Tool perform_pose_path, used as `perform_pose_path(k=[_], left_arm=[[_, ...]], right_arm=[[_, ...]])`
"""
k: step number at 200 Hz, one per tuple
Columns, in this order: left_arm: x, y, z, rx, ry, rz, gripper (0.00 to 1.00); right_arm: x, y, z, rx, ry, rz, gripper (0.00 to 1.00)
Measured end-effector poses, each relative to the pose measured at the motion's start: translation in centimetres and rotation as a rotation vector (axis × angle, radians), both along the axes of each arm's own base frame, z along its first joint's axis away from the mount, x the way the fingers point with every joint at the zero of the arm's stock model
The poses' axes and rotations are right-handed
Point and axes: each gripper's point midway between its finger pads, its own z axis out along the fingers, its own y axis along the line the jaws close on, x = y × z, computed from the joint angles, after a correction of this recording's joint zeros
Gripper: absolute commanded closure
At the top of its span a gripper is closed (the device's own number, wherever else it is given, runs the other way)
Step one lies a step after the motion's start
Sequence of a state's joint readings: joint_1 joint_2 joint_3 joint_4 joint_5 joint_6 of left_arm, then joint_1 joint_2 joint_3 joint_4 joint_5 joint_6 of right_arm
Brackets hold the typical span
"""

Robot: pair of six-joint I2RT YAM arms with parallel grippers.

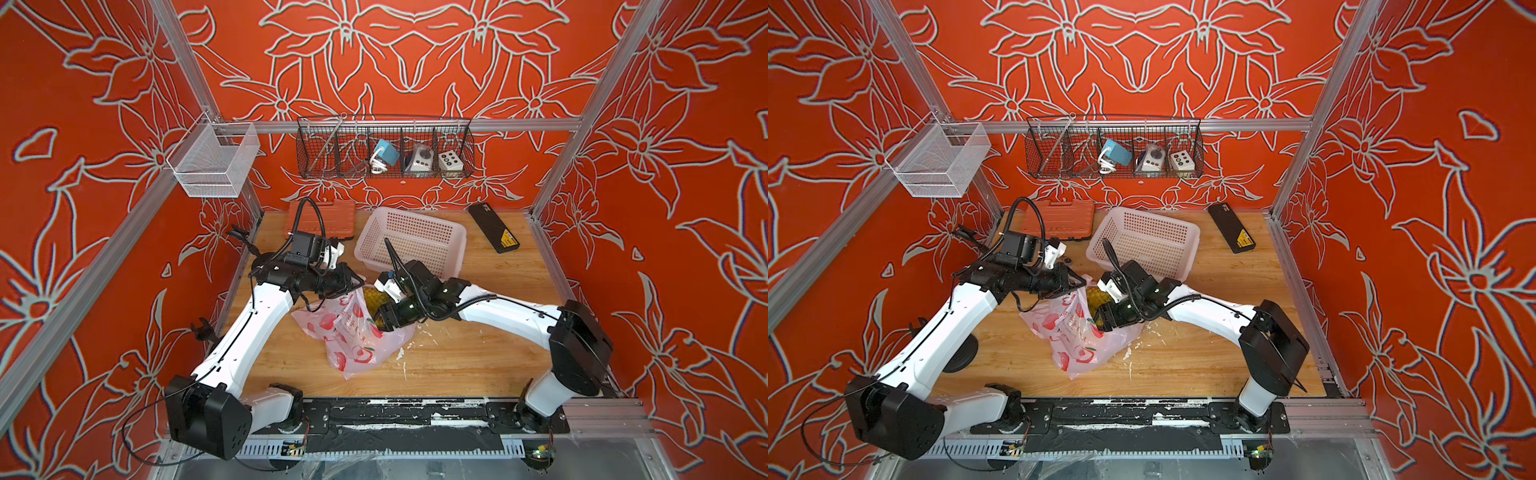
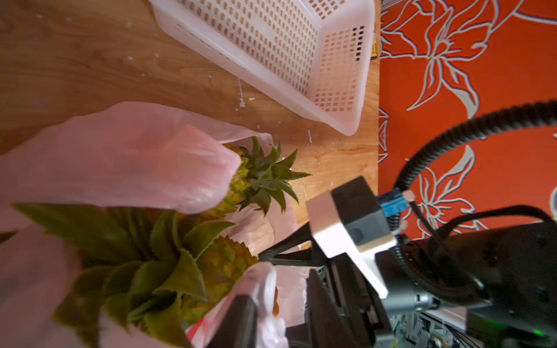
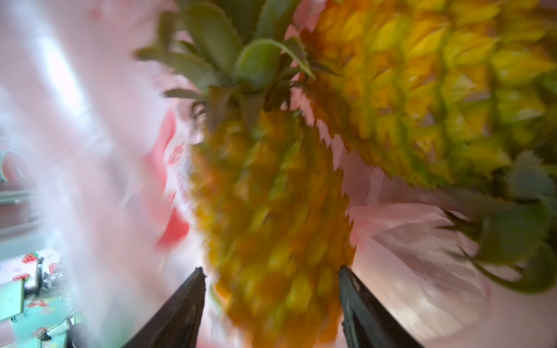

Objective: Place the pineapple into a plastic bag & tie a knot
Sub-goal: Place the pineapple in the plastic bag, then adjust the plastic bag at the center of the board.

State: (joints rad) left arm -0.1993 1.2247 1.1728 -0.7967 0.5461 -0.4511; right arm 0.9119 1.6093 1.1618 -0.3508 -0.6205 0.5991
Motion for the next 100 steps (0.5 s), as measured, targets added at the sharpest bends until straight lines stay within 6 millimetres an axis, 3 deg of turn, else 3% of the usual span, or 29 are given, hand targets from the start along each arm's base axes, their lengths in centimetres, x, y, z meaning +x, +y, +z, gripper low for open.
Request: perform_pose_path(k=[24,52,77,100], left_arm=[[0.1,2.0,1.2,0.106,-0.036,0.064,0.43],[0.2,4.6,4.2,0.234,-0.128,0.141,0.38],[0.9,5.8,5.6,0.322,-0.160,0.149,0.38],[1.9,5.5,3.7,0.426,-0.107,0.077,0.38]], right_arm=[[0.4,-2.0,2.9,0.017,-0.078,-0.018,0.23],[1.4,-4.5,5.9,0.025,-0.190,-0.076,0.24],[2.2,-5.7,5.9,-0.020,-0.240,-0.114,0.24],[2.7,-6.7,4.9,-0.086,-0.266,-0.140,0.23]])
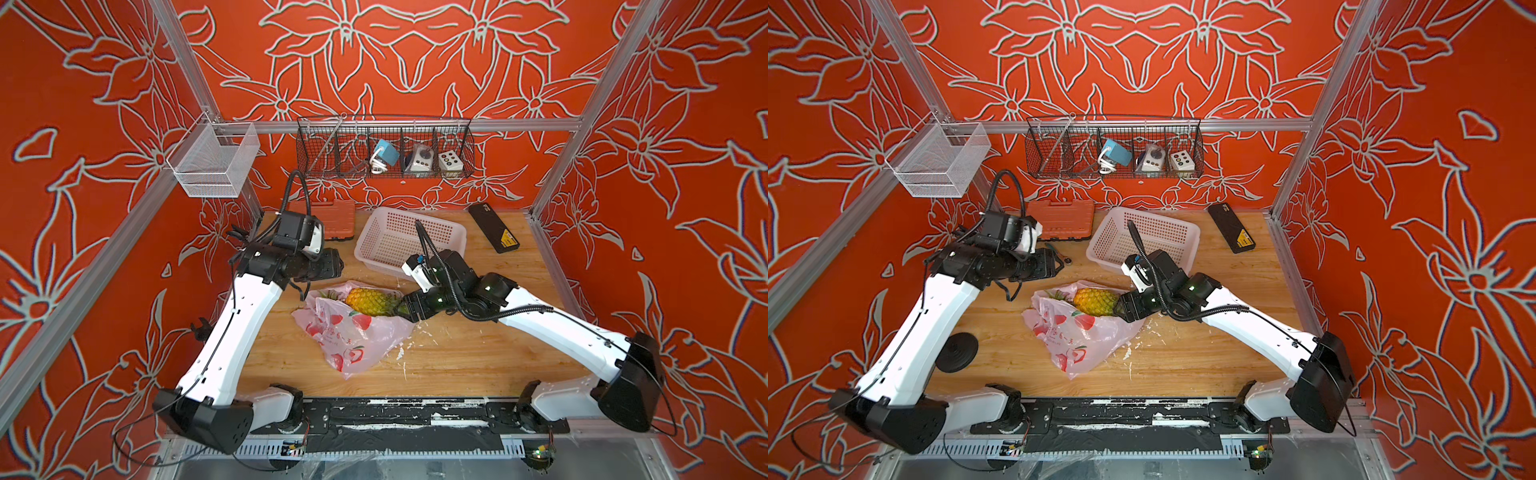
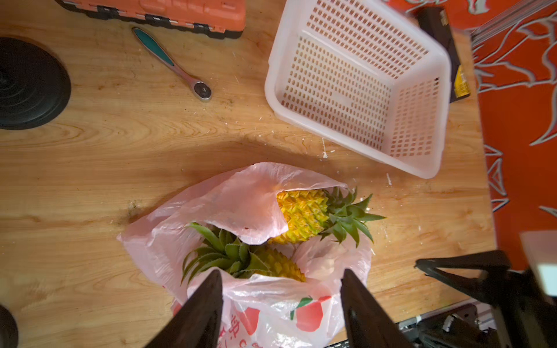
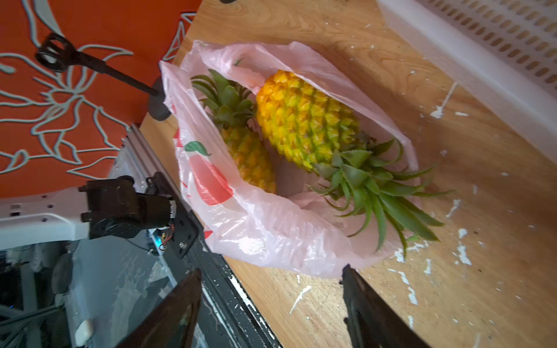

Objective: Place the pineapple into a plastic bag & tie a knot
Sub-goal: Adjust the plastic bag at the center of the board.

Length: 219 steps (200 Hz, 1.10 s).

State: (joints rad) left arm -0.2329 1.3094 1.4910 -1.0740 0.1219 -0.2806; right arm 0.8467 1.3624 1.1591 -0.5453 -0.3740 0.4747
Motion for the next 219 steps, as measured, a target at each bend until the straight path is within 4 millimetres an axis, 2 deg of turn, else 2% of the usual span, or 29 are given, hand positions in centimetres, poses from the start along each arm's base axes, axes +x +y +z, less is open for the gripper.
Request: perform_pose_path(k=[29,56,89,132,141,145,160,169,191,219], left_arm=[[0.1,-1.9,-5.7,0.146,0.174,-0.122,0.35],[-0.5,-3.0,-8.9,0.242,0.282,-0.182,0.35],[-0.4,-2.7,-11.0,0.350,0.333,-0.184,0.35],[0.4,-1.0,-11.0,0.463,0.323,-0.133,0.34],[0.7,-1.0,-11.0,0.469,0.321,-0.127,0.40],[0.9,-1.0,-10.9,0.472,0.320,-0.126,0.46],[1.4,-1.3,-11.4,0.473,0.330,-0.127,0.83],[1.5,-1.5,-12.0,0.471,0.347,-0.136,1.00],[1.5,-1.8,-13.0,0.469,0.381,-0.149,1.00],[1.6,-2.1,-12.3,0.449,0.362,-0.145,1.00]], right_arm=[[0.4,-1.2,-1.6,-0.055,-0.007,-0.027,0.22],[0.3,-2.7,-3.3,-0.090,0.016,-0.052,0.22],[0.0,-4.1,-4.2,-0.101,0.027,-0.074,0.22],[-0.5,-4.6,-4.9,-0.100,0.036,-0.077,0.22],[-0.6,-4.6,-5.1,-0.101,0.040,-0.075,0.23],[-0.6,-4.6,-5.1,-0.102,0.042,-0.075,0.23],[-0.6,-4.6,-5.1,-0.100,0.040,-0.076,0.24],[-0.5,-4.6,-5.1,-0.098,0.038,-0.079,0.24],[-0.2,-4.6,-6.1,-0.096,0.044,-0.110,0.25],[0.0,-4.6,-8.9,-0.098,0.113,-0.176,0.25]])
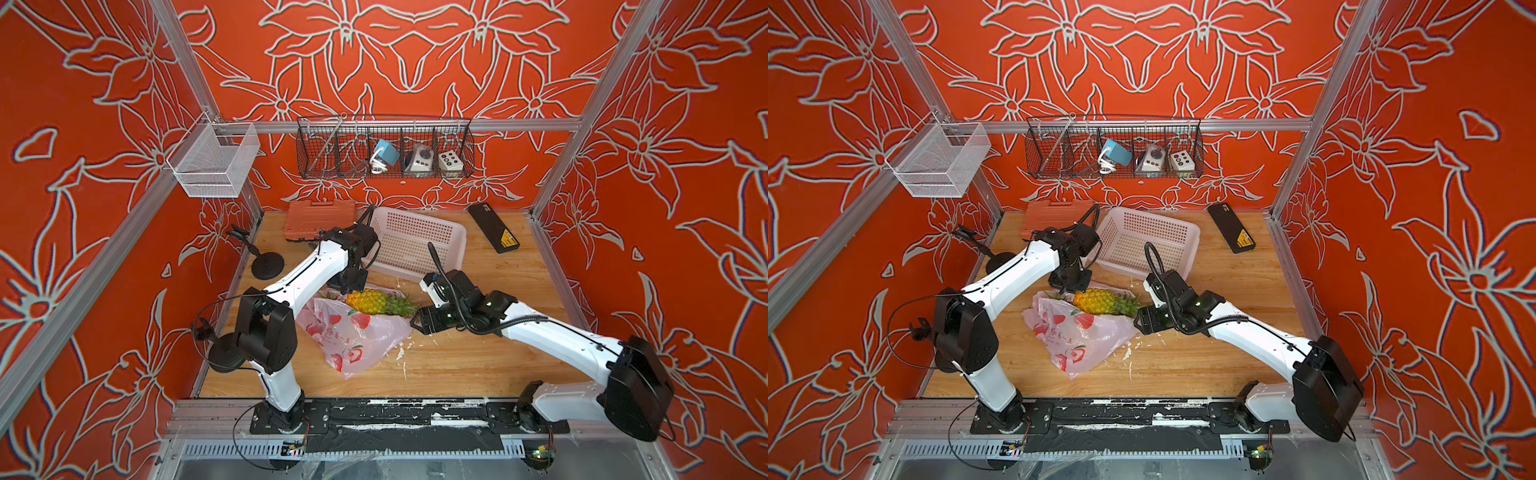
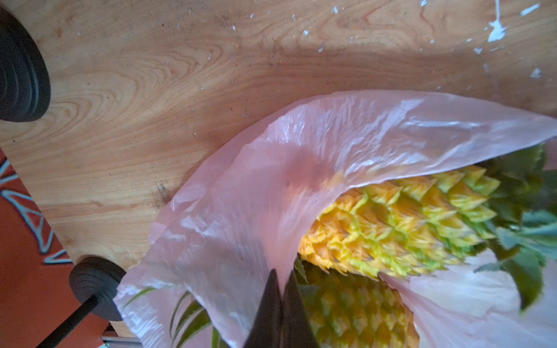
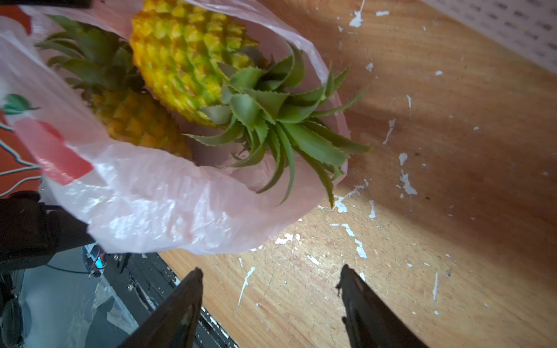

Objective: Place the pineapple into a plastic bag & tie a knot
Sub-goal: Adjust the plastic bag at the center of the board.

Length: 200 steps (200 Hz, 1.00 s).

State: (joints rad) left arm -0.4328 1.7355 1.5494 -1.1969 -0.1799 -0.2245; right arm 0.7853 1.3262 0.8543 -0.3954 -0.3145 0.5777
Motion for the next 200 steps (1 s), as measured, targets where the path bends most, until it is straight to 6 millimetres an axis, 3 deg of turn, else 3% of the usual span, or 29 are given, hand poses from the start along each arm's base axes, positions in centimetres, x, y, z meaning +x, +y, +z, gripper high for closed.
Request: perform_pose_path(k=[21,47,69,101,143,200], left_arm=[[0.2,-0.3,1.4,-0.029,-0.039,0.001,1.00],[0.2,-0.6,2.9,-0.064,-0.078,-0.002,1.00],[0.1,-0.7,3.1,-0.076,-0.078,-0.003,1.00],[0.1,-0.9,3.1,-0.083,-0.073,-0.008,1.00],[0.0,-0.9,3.1,-0.084,-0.071,-0.012,1.00],[0.0,-1.0,3.1,-0.087,-0.070,-0.017,1.00]], right_arm=[[0.4,0.2,-1.6,0.012,0.041,-0.067,0.23],[1.6,1.1,-0.9,0.077,0.035,-0.138,0.22],[2.5,1.9,-0.2,0.133,0.029,-0.182,0.23],[3.1,2.9,-1.1,0.162,0.062,-0.213,0.29],[1.2,3.5,-2.4,0.172,0.110,-0.200,0.33],[-0.5,2.7,-2.8,0.168,0.131,-0.199,0.26]])
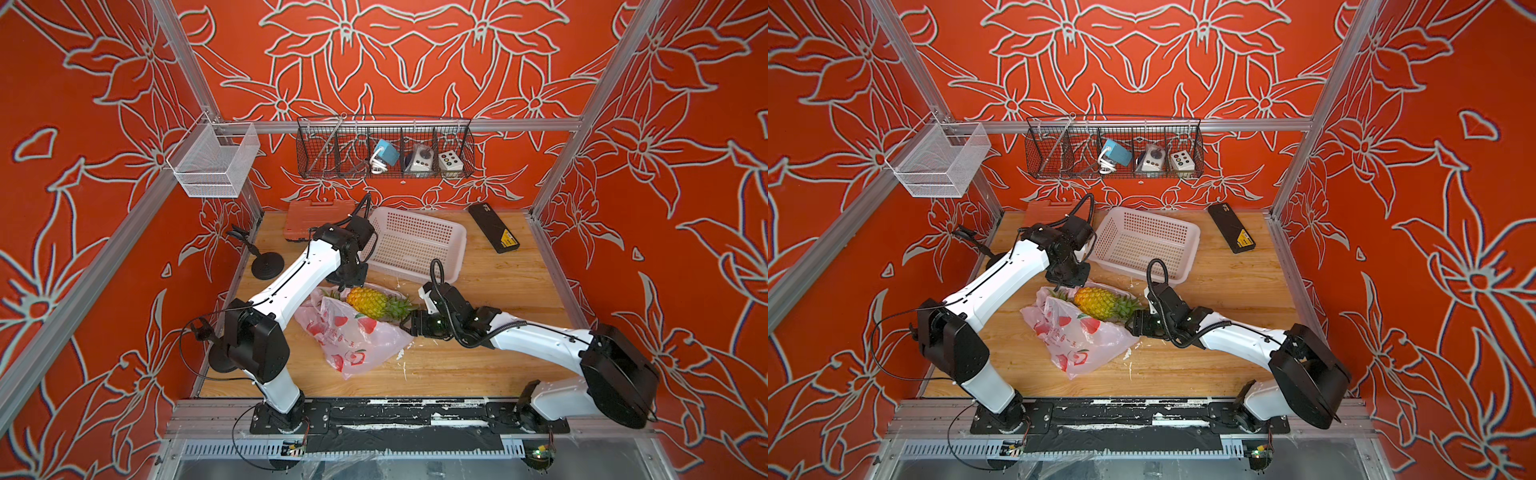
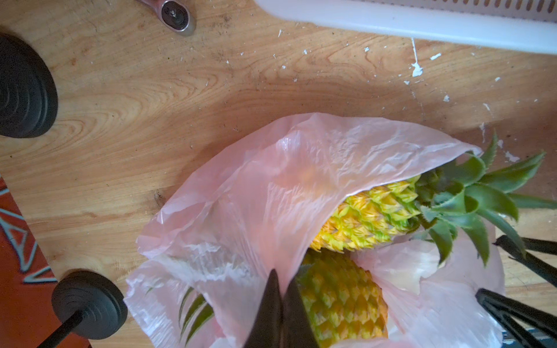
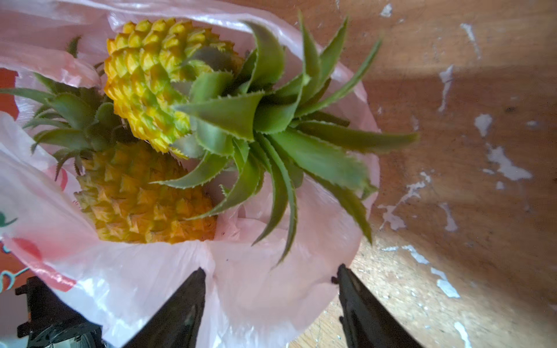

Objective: Place the pineapple into a plastic bag & tie a knot
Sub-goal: Adjust the plastic bag at the center of the board.

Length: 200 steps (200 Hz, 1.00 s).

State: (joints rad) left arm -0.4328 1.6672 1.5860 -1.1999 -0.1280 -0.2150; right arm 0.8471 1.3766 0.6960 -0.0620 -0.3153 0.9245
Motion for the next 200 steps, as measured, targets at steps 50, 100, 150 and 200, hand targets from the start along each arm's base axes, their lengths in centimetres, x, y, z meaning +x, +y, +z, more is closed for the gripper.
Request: perform_pose_path(k=[50,100,150,200], left_arm=[[-0.1,-0.1,0.0,-0.005,0.004,-0.008,1.00],[-0.1,-0.5,-0.1,-0.033,0.011,-0.013,1.00],[0.1,0.1,5.7,-0.365,-0.098,0.114,1.00],[-1.9,0.8,17.7,-0.849,-0.331,0.225,1.00]], right_arm=[[-0.4,-0.4,-0.5,-0.018,0.013,0.004,0.25],[0.5,0.6,-2.1,-0.039,0.031,0.003,0.96],[0.9,0.4,4.9,0.012,-0.114,0.009,1.00],[-0.1,-4.2,22.8,0.085,-0.513,0.010,1.00]])
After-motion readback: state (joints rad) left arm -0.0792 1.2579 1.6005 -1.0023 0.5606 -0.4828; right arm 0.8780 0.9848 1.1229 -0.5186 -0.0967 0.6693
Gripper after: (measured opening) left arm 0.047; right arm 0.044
